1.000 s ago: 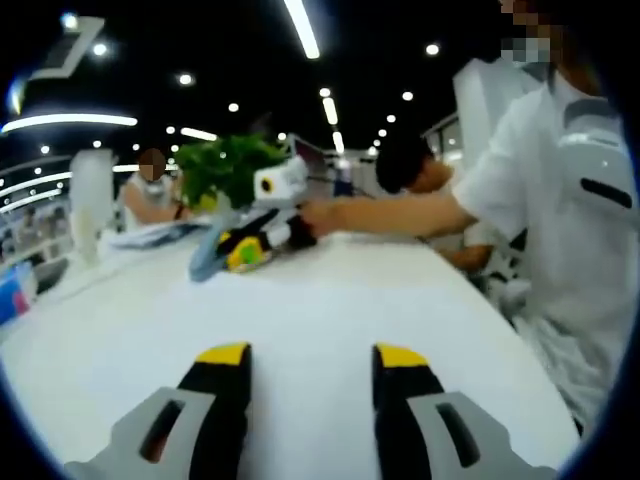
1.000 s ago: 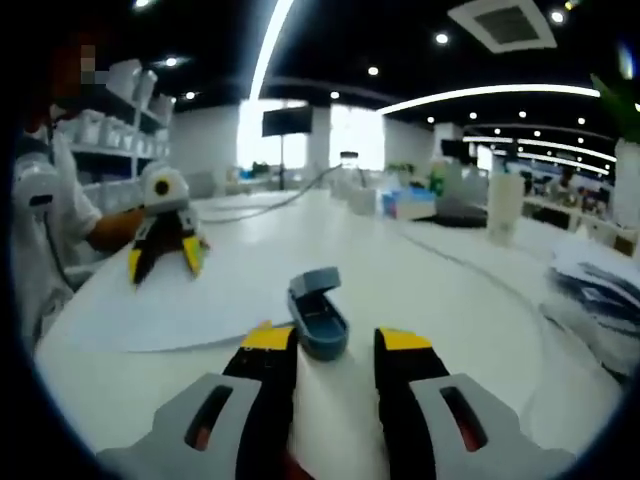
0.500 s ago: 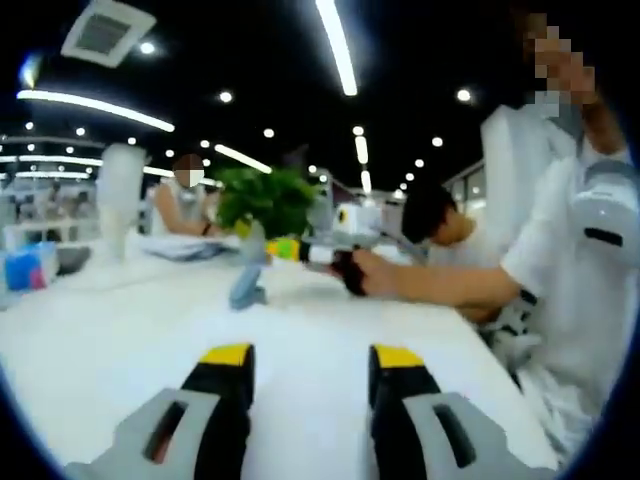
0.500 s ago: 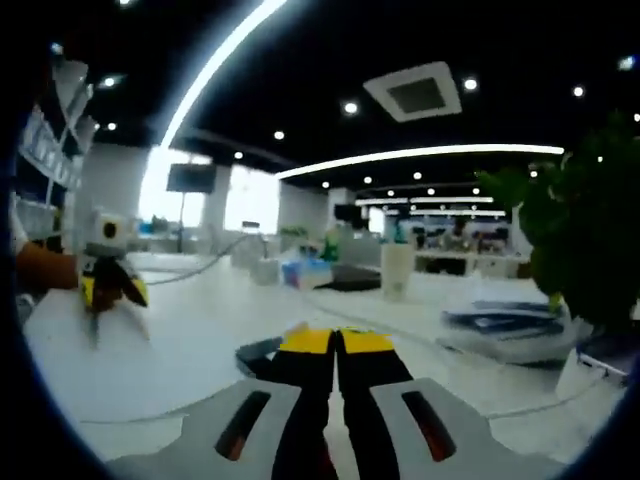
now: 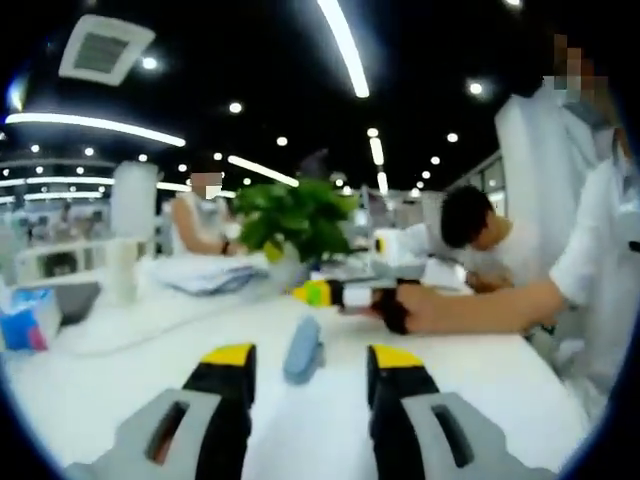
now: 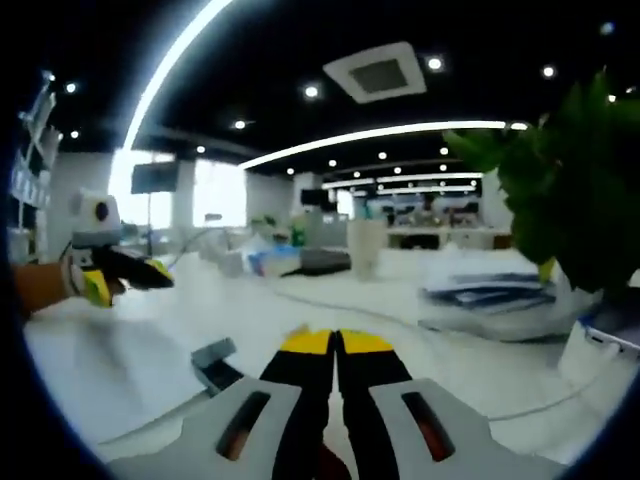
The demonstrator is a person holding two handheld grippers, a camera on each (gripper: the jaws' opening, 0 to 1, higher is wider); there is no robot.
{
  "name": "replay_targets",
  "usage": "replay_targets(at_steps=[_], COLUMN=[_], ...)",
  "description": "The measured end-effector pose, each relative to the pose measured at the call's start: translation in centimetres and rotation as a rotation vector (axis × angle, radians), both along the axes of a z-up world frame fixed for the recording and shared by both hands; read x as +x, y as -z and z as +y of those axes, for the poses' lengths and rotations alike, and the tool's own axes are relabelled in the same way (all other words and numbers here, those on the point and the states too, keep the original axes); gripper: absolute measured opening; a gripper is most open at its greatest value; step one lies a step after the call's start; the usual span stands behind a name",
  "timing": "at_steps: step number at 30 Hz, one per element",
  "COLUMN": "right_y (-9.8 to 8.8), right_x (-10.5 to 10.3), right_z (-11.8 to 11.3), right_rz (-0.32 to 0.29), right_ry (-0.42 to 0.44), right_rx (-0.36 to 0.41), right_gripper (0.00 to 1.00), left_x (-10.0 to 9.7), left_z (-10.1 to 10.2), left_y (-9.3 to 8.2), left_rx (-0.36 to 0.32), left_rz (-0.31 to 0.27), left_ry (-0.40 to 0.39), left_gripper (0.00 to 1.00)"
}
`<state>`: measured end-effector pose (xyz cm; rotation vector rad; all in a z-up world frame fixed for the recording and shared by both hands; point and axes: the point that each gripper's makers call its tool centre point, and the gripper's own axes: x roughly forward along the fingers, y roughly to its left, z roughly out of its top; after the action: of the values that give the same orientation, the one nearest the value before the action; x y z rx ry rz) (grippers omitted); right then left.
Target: Pick up the paper insert the paper into the punch align the paper edges press the punch to punch holes
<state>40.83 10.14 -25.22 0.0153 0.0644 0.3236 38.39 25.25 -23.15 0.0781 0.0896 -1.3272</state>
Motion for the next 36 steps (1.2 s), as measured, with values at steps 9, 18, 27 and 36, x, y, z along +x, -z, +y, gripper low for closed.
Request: replay_targets(at_steps=[9, 18, 27, 36], right_y=[1.6, 3.3, 4.3, 4.6], right_x=[-0.7, -1.0, -1.5, -1.7], right_z=[1.3, 1.4, 2.1, 3.1], right_rz=[0.058, 0.128, 0.164, 0.176], right_ry=[0.052, 0.081, 0.078, 0.055], right_rx=[-0.126, -0.187, -0.245, -0.265], right_gripper=[0.05, 0.05, 0.05, 0.05], left_x=[-0.5, -0.5, -1.0, -0.9], left_z=[-5.9, -7.5, -7.5, -7.6], left_y=[2.4, 3.4, 4.5, 4.9], left_rx=[0.102, 0.072, 0.058, 0.081], left_rz=[-0.034, -0.030, -0.005, -0.025], left_ry=[0.143, 0.161, 0.167, 0.169], left_gripper=[0.43, 0.43, 0.42, 0.39])
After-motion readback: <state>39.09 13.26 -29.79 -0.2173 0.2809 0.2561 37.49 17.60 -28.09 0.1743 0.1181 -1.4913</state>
